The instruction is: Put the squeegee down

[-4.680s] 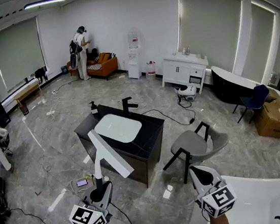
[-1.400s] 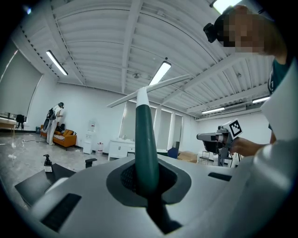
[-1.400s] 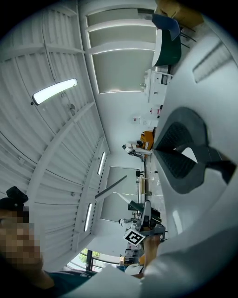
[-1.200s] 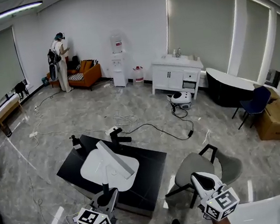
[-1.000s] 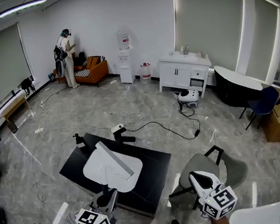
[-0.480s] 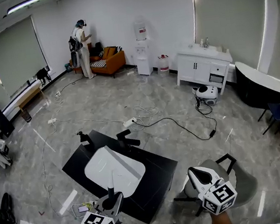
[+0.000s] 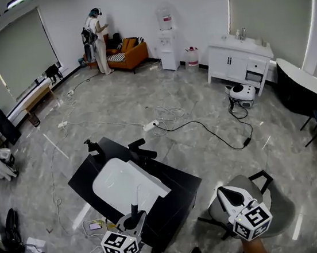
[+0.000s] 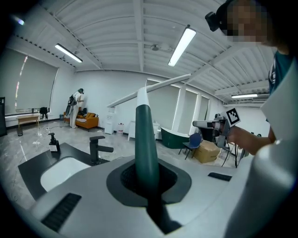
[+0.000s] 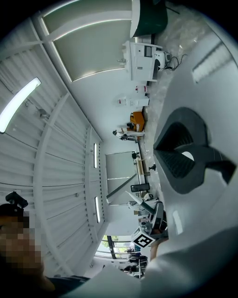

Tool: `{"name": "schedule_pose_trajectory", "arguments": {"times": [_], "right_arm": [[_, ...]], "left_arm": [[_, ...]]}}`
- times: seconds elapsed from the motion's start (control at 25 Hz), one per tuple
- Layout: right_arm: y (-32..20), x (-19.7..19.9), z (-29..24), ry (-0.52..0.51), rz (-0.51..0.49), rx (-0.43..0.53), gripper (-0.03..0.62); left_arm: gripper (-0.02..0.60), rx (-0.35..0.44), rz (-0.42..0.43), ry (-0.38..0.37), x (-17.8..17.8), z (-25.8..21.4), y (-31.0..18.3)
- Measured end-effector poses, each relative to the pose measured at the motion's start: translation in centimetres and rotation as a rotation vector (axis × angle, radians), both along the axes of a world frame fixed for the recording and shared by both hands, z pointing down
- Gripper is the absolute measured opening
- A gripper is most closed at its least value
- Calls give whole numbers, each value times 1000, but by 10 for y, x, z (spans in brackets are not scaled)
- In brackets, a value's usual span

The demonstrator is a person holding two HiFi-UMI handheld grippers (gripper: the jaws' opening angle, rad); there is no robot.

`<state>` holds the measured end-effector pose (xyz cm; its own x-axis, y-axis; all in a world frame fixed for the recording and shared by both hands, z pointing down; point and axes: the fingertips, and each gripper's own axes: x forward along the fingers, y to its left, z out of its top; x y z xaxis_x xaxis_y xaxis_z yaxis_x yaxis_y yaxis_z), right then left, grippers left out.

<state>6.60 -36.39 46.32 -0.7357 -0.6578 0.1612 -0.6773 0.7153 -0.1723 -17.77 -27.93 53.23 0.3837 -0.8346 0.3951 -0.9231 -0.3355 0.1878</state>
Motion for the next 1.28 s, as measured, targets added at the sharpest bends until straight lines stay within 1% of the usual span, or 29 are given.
{"name": "schedule_pose_trajectory", "arguments": {"times": [0.28, 0.52, 0.84, 1.08, 1.28], "right_arm": [[-3, 20, 46, 32, 86, -76, 11], [-16, 31, 81, 52, 143, -137, 11], [-22, 36, 125, 38, 186, -201, 11], [-26, 47, 160, 51, 214, -253, 11], [-27, 54, 181, 55, 227, -289, 11]], "left_arm": [[2, -88, 70, 20, 11, 65, -46], [2, -170, 119, 7, 22, 118, -85], [2, -265, 137, -17, 33, 188, -113], [2, -323, 145, -51, 42, 237, -130], [2, -353, 138, -113, 46, 267, -141]]}}
